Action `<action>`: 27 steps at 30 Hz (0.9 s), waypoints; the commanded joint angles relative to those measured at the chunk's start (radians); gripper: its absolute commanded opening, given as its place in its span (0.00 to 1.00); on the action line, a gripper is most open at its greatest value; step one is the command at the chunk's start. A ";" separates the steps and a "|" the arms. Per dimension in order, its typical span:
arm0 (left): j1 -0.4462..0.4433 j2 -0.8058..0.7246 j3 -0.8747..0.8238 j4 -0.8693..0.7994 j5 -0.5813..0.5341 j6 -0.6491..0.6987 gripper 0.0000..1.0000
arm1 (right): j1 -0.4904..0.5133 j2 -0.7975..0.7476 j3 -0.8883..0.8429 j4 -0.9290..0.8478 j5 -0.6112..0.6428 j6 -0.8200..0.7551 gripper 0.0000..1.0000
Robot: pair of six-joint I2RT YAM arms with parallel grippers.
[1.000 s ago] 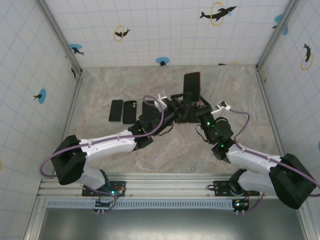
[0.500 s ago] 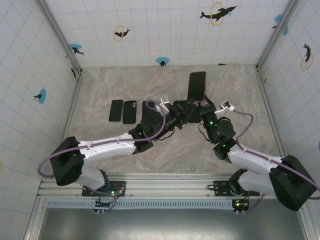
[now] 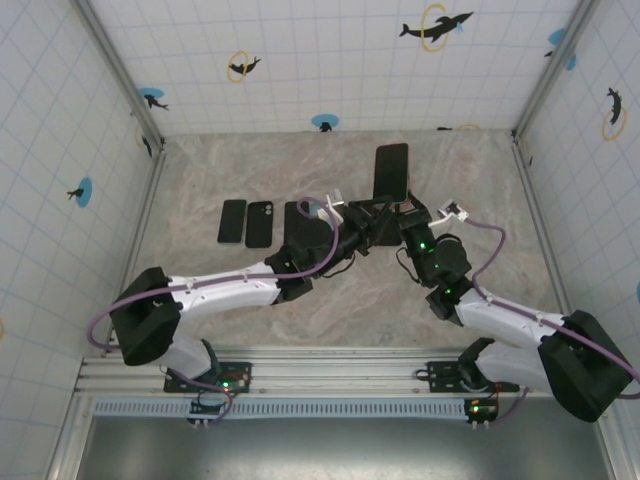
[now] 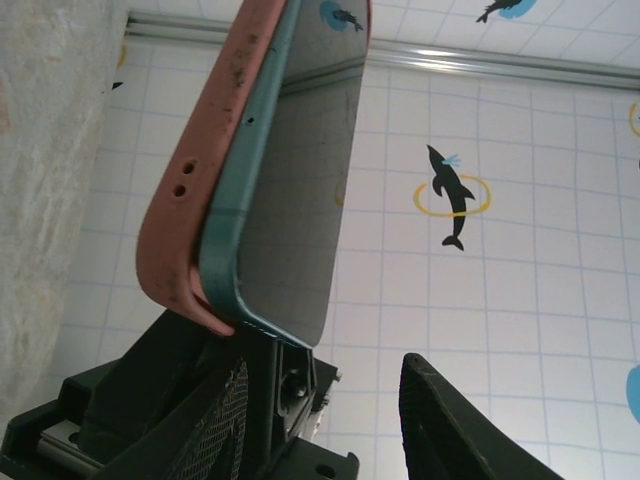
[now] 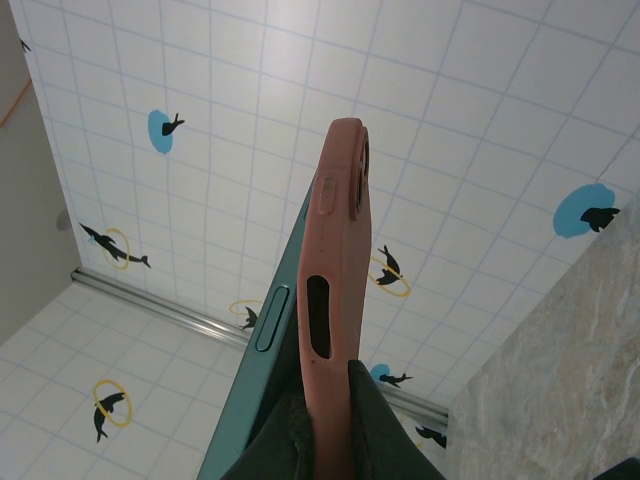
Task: Take the phone out of the phone case
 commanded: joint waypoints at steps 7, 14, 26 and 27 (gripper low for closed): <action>0.031 0.016 0.021 0.044 -0.005 -0.013 0.43 | 0.009 -0.036 -0.006 0.119 -0.013 0.007 0.00; 0.062 0.031 0.029 0.048 0.010 -0.027 0.43 | 0.015 -0.026 -0.008 0.141 -0.020 0.016 0.00; 0.072 0.107 0.098 0.118 0.033 -0.075 0.41 | 0.043 0.012 -0.043 0.254 0.010 0.006 0.00; 0.072 0.108 0.100 0.113 0.026 -0.071 0.41 | 0.046 0.014 -0.043 0.264 0.008 0.005 0.00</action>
